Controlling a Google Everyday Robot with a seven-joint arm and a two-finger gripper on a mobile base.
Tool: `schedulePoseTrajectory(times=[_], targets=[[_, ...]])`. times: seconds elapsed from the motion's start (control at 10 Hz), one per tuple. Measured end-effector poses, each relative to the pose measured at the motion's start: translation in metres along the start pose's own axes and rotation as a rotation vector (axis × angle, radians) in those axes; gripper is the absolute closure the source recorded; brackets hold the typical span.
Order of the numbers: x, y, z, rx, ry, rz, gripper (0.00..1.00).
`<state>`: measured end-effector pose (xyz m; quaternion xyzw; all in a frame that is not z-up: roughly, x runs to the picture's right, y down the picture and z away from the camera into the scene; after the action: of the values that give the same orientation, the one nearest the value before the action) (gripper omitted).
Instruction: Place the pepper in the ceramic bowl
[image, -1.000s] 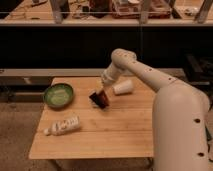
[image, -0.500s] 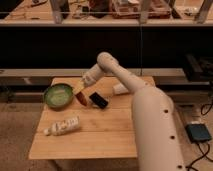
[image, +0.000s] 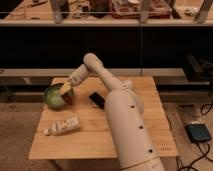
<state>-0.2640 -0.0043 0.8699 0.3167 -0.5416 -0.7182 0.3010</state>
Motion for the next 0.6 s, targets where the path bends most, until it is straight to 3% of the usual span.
schedulePoseTrajectory(times=[0.4,0.5,0.6], targets=[[0.037,0.023,0.009,-0.023,0.057,-0.007,0.38],[0.045,0.029,0.005,-0.024,0.105,0.014,0.26],[0.049,0.036,0.0,-0.03,0.141,0.031,0.21]])
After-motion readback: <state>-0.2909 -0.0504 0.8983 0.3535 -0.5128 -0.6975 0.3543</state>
